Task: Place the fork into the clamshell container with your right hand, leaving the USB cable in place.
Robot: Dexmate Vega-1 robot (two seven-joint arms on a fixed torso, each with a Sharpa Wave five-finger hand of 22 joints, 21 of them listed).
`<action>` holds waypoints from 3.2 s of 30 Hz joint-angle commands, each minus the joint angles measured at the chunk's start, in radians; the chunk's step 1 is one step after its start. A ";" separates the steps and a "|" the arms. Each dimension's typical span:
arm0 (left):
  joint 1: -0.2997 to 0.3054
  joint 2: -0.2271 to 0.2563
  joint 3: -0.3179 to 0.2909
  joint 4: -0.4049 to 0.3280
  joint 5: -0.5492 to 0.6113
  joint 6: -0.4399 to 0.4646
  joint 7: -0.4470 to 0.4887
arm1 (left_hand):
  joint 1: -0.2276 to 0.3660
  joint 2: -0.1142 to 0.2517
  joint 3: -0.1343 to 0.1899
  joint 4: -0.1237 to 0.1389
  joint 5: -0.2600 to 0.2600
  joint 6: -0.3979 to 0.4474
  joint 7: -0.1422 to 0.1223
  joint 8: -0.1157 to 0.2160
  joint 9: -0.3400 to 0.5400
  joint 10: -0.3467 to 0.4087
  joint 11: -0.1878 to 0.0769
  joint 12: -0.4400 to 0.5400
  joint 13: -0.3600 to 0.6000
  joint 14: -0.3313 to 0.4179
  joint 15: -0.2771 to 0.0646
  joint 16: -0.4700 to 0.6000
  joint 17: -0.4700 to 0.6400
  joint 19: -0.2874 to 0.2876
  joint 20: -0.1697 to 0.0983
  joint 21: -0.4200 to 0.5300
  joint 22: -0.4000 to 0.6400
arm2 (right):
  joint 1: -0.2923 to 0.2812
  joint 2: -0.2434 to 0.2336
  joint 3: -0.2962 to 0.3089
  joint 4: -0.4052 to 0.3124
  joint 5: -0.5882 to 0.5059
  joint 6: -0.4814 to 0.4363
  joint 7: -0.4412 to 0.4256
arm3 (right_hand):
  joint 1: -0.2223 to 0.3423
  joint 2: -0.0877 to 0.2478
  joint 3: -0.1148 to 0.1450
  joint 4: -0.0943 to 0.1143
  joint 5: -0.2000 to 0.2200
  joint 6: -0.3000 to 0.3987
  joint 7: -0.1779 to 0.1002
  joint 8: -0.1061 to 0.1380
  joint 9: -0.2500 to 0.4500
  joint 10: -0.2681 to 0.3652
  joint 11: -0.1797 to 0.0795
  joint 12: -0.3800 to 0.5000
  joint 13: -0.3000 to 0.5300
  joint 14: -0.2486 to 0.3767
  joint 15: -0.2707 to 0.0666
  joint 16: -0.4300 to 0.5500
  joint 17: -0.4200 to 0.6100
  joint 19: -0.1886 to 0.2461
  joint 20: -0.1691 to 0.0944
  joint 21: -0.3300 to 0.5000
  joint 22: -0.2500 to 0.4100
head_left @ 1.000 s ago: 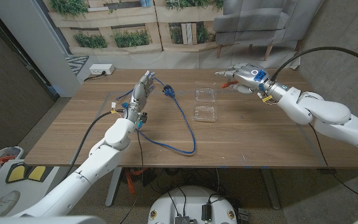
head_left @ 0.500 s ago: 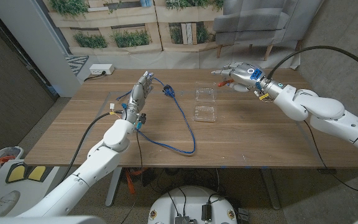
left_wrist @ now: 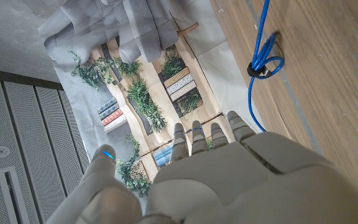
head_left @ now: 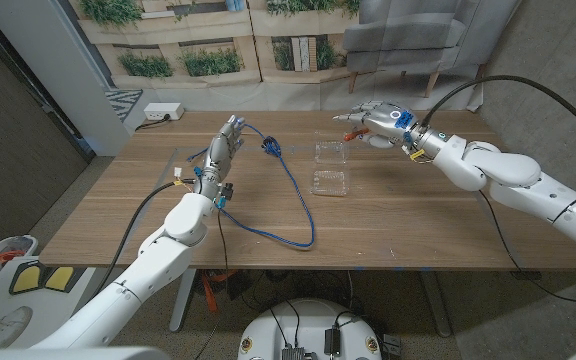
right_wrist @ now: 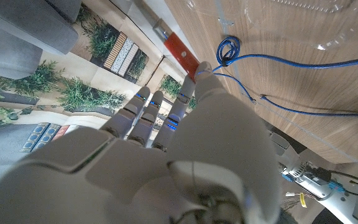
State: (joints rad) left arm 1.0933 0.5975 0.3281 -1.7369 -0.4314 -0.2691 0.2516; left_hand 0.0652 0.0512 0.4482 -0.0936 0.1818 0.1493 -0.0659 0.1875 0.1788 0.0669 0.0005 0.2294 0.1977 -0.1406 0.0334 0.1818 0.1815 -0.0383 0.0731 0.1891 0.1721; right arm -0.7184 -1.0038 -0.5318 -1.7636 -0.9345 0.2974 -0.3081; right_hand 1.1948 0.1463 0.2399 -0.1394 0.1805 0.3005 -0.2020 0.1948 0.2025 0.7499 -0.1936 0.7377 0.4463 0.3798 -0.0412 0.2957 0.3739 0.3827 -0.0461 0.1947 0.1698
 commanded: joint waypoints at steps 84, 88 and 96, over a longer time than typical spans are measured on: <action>0.092 0.015 -0.037 -0.087 0.030 -0.008 0.043 | -0.005 -0.004 0.000 -0.007 -0.003 0.013 -0.008 0.003 0.004 0.018 0.013 0.005 0.004 -0.015 0.008 0.003 0.001 -0.011 0.001 0.003 0.004 | 0.194 0.177 -0.222 0.208 -0.050 0.257 -0.106 | 0.039 0.025 -0.001 0.007 0.005 0.007 -0.003 -0.004 0.002 0.019 -0.017 0.069 -0.016 0.026 -0.192 -0.018 0.029 -0.007 -0.071 0.003 0.003; 0.102 0.016 -0.050 -0.094 0.034 -0.010 0.056 | -0.005 -0.004 0.000 -0.007 -0.003 0.015 -0.008 0.004 0.004 0.018 0.015 0.005 0.004 -0.014 0.008 0.004 0.001 -0.011 0.000 0.003 0.004 | 0.196 0.183 -0.228 0.217 -0.050 0.265 -0.106 | 0.039 0.024 -0.001 0.007 0.005 0.008 -0.003 -0.004 0.002 0.020 -0.017 0.070 -0.017 0.026 -0.192 -0.020 0.030 -0.007 -0.070 0.003 0.003; 0.105 0.016 -0.056 -0.094 0.036 -0.011 0.057 | -0.006 -0.005 -0.001 -0.008 -0.003 0.014 -0.008 0.003 0.004 0.019 0.011 0.005 0.004 -0.015 0.007 0.004 0.002 -0.013 0.005 0.003 0.004 | 0.203 0.199 -0.238 0.234 -0.049 0.270 -0.107 | 0.040 0.024 -0.002 0.007 0.005 -0.008 0.000 -0.008 0.002 0.020 -0.016 0.071 -0.021 0.028 -0.192 -0.024 0.034 -0.008 -0.069 0.002 0.003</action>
State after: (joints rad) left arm 1.1887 0.6124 0.2835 -1.8254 -0.3995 -0.2763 0.3019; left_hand 0.0622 0.0481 0.4439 -0.0978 0.1818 0.1545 -0.0712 0.1874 0.1788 0.0792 0.0094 0.2351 0.1973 -0.1459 0.0389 0.1818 0.1816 -0.0475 0.0714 0.1891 0.1724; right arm -0.5195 -0.8217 -0.7574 -1.5485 -0.9878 0.5576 -0.4188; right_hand 1.1988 0.1424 0.2349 -0.1360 0.1814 0.3019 -0.2035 0.1884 0.2021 0.7498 -0.1936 0.7864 0.4237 0.4011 -0.0412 0.2766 0.4042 0.3775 -0.0407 0.1948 0.1698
